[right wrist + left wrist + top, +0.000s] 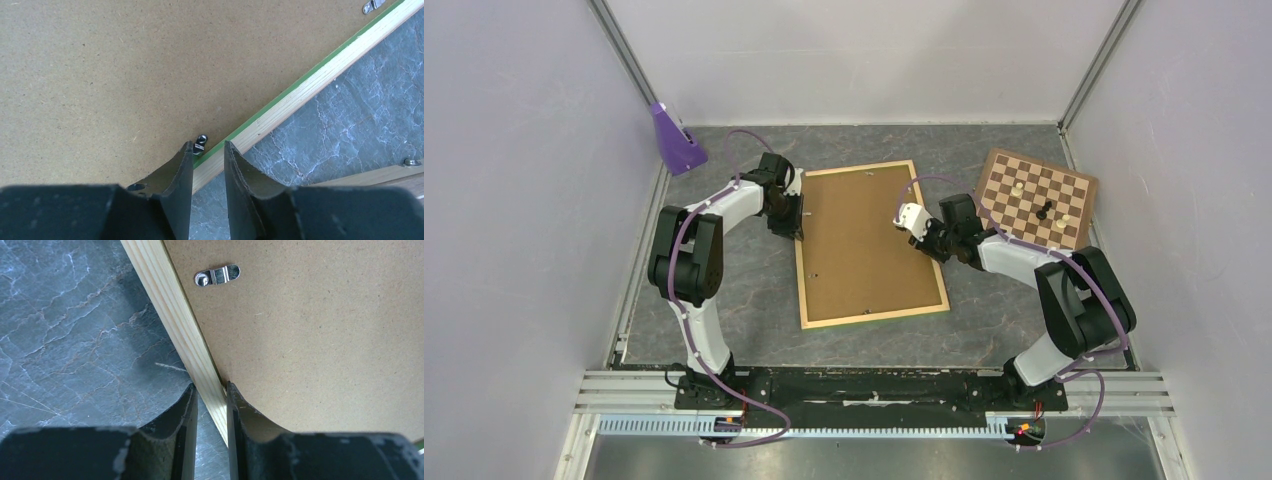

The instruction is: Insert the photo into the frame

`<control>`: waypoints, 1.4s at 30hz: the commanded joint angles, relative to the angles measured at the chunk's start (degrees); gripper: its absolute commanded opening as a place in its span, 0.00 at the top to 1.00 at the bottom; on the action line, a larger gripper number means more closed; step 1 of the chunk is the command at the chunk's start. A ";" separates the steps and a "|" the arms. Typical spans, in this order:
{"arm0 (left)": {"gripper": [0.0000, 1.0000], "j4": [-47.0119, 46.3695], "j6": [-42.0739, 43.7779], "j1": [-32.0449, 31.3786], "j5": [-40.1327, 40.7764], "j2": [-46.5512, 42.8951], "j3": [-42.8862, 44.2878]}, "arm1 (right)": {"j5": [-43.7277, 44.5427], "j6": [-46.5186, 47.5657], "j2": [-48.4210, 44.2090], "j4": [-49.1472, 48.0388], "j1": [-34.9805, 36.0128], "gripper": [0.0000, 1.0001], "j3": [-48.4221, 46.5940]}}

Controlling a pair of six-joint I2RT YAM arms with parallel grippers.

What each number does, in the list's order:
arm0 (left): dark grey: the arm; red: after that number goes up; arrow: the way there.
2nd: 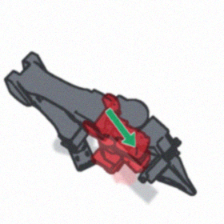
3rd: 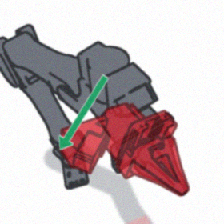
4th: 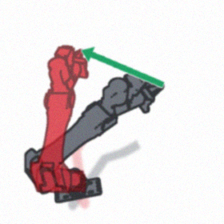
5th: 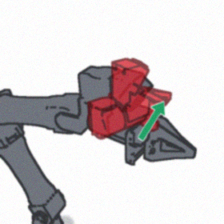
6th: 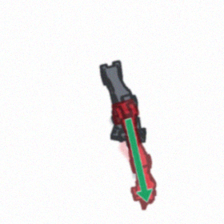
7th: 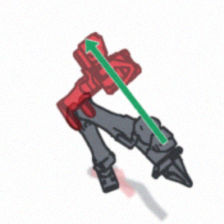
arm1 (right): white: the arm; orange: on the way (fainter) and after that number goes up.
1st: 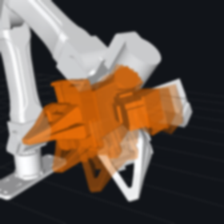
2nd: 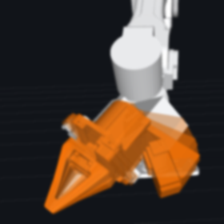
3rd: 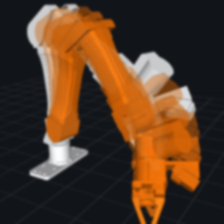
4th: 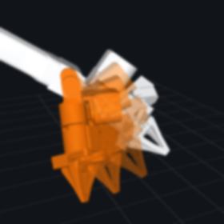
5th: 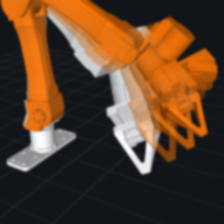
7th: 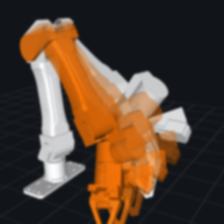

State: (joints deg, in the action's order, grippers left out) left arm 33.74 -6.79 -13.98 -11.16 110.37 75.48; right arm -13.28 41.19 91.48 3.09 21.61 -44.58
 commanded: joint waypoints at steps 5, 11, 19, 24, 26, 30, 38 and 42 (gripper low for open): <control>0.98 0.63 5.78 0.77 3.69 -0.32 1.78 | 1.78 -5.89 4.72 11.04 -1.74 0.82 1.67; 0.98 0.76 5.74 0.80 3.26 -0.56 1.51 | 3.88 -19.86 2.75 10.67 -2.32 0.64 -1.75; 0.98 0.73 5.64 0.75 2.91 -1.82 1.11 | 7.88 -21.90 0.85 10.69 -2.37 0.62 -2.44; 0.98 0.80 5.55 0.79 2.28 -1.61 1.37 | 7.77 -21.35 1.89 11.34 -2.36 0.59 -2.20; 0.98 0.76 5.50 0.74 2.12 -1.40 1.50 | 7.64 -21.21 2.03 11.28 -2.36 0.60 -1.75; 0.98 0.72 5.40 0.78 2.00 -1.37 1.42 | 7.99 -20.33 1.86 11.24 -2.36 0.62 -0.92; 0.98 0.66 5.03 0.79 1.73 -2.28 0.99 | 12.92 -17.80 1.89 11.84 -1.28 0.65 2.48; 0.98 0.63 4.94 0.72 1.81 -2.39 0.86 | 18.08 -16.70 1.88 11.31 -0.23 0.68 4.04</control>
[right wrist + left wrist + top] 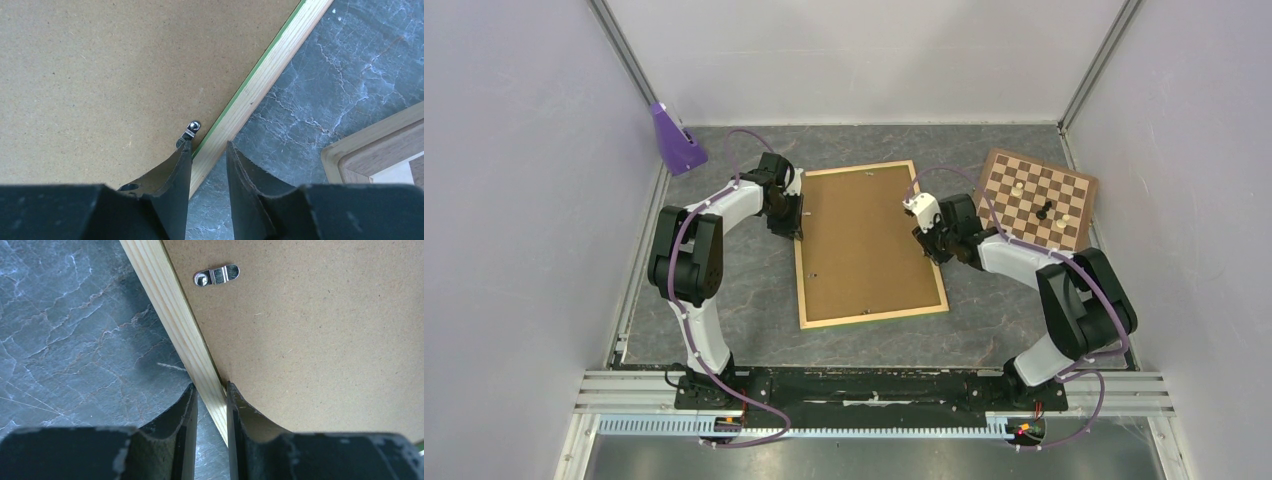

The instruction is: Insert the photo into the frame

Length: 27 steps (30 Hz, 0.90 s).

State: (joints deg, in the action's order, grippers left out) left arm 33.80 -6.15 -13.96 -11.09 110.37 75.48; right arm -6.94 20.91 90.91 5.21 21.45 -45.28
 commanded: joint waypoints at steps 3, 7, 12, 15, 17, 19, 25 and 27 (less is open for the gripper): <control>0.98 0.56 4.31 0.77 1.67 -2.65 0.81 | 15.40 4.45 2.77 8.76 1.13 0.69 5.34; 0.98 0.56 4.30 0.76 1.73 -2.96 0.73 | 17.44 4.66 3.46 8.90 1.84 0.70 5.47; 0.98 0.56 4.39 0.71 1.60 -3.18 0.54 | 19.41 5.57 4.00 8.92 2.59 0.70 5.20; 0.98 0.56 4.31 0.77 1.60 -3.46 0.63 | 20.92 6.30 4.40 8.58 3.92 0.71 5.37; 0.98 0.55 4.37 0.76 1.55 -3.45 0.63 | 21.38 6.40 4.75 8.31 4.77 0.70 5.70; 0.98 0.56 4.32 0.77 1.60 -3.50 0.55 | 21.30 6.18 5.60 8.25 5.16 0.70 5.73; 0.98 0.56 4.39 0.69 1.60 -3.49 0.54 | 21.23 4.98 5.16 7.29 5.04 0.69 5.61; 0.98 0.56 4.39 0.77 1.60 -3.43 0.48 | 21.10 4.60 3.56 7.33 4.77 0.68 4.76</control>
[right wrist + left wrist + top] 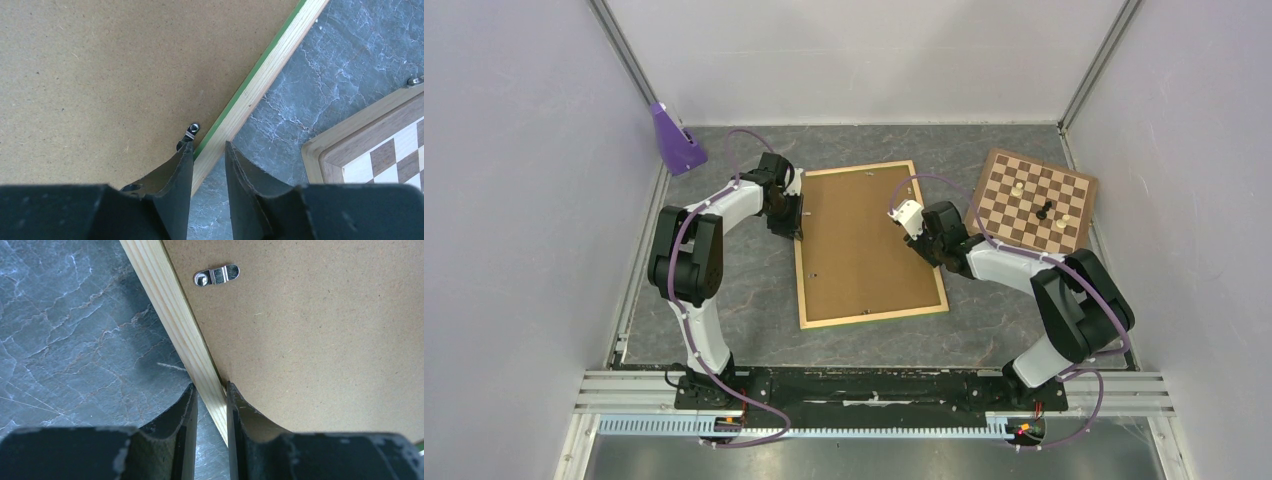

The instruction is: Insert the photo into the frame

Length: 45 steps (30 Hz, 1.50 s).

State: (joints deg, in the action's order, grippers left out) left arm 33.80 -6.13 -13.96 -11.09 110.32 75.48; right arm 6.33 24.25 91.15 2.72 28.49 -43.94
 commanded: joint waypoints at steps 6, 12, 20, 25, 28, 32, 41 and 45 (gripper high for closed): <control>0.98 0.56 4.46 0.77 1.73 -3.36 0.54 | 3.74 -1.49 -1.44 11.10 -4.53 0.63 -0.30; 0.98 0.52 4.46 0.77 1.85 -3.54 0.56 | 2.78 -3.38 -4.16 10.84 -5.44 0.62 -2.00; 0.98 0.54 4.46 0.73 1.79 -3.36 0.63 | -0.28 -8.14 -5.51 8.95 -7.08 0.62 -2.12; 0.98 0.56 4.48 0.77 1.86 -3.37 0.54 | -1.33 -10.15 -6.23 7.20 -8.05 0.62 -1.56; 0.98 0.56 4.54 0.77 1.77 -3.36 0.63 | -3.17 -11.13 -5.73 7.30 -8.54 0.62 -1.93; 0.98 0.56 4.55 0.77 1.78 -3.37 0.62 | -5.65 -12.41 -4.25 7.58 -9.05 0.59 -2.11; 0.98 0.56 4.55 0.77 1.69 -3.36 0.57 | -14.07 -16.98 -2.24 5.63 -12.09 0.54 -1.75; 0.98 0.55 4.54 0.77 1.43 -3.20 0.63 | -17.93 -17.84 -1.20 4.65 -12.33 0.52 -1.65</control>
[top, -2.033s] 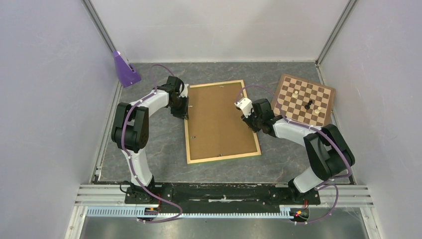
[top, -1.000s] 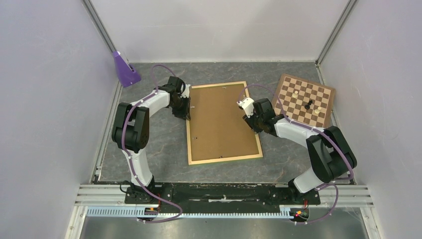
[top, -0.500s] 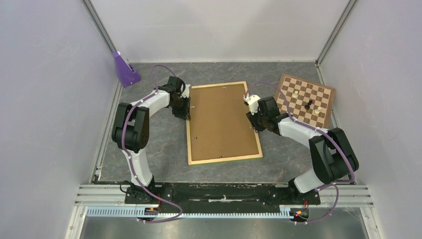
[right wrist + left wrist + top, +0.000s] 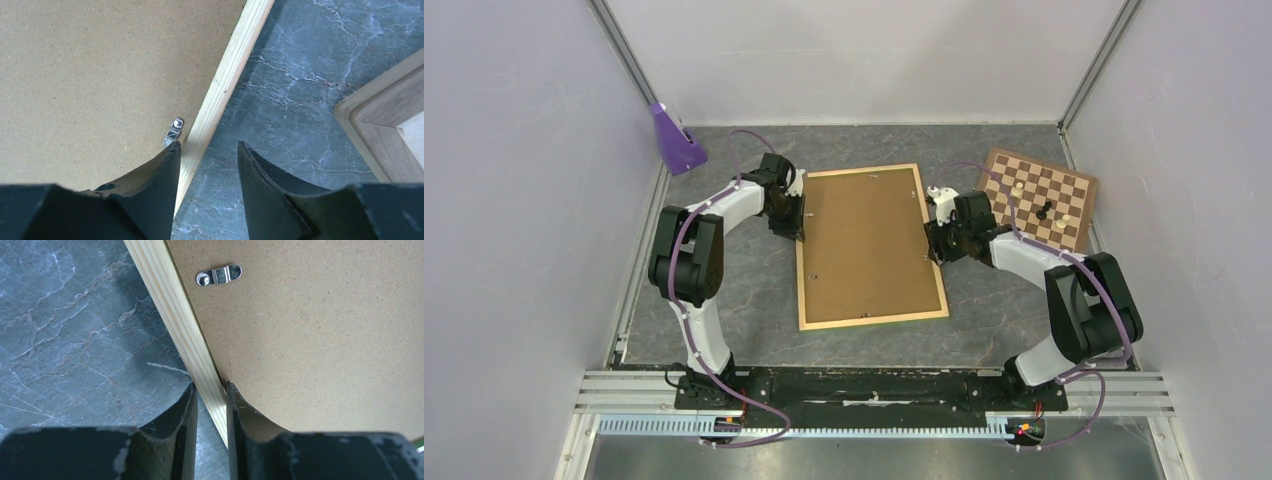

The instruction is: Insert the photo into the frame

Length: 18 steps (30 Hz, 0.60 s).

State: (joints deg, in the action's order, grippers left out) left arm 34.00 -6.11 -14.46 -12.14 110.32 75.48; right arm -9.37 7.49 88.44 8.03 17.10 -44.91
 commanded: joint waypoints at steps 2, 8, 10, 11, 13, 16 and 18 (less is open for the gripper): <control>0.98 0.37 4.53 1.27 2.47 -3.14 0.66 | -2.92 -1.15 2.18 -1.00 -0.99 0.51 -0.78; 0.98 0.37 4.48 1.25 2.39 -3.10 0.63 | -5.91 -1.99 4.06 -1.79 -0.98 0.48 -0.97; 0.98 0.37 4.53 1.31 2.39 -3.10 0.59 | -6.64 -2.40 4.72 -2.09 -1.02 0.48 -1.02; 0.98 0.37 4.53 1.26 2.47 -3.10 0.54 | -7.16 -2.70 4.96 -2.19 -1.12 0.48 -0.93; 0.98 0.37 4.53 1.25 2.52 -3.01 0.59 | -7.85 -3.47 5.41 -2.66 -1.35 0.47 -0.80; 0.98 0.37 4.61 1.27 2.47 -3.01 0.54 | -8.27 -3.97 5.73 -2.76 -2.11 0.47 -0.63; 0.98 0.37 4.61 1.27 2.54 -3.05 0.45 | -7.53 -3.76 5.15 -2.76 -2.38 0.47 -0.40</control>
State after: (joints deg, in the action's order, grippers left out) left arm 34.13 -6.04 -13.85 -11.29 110.30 75.48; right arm -17.41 4.16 92.49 5.04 15.16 -45.19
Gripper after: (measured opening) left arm 0.291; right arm 0.526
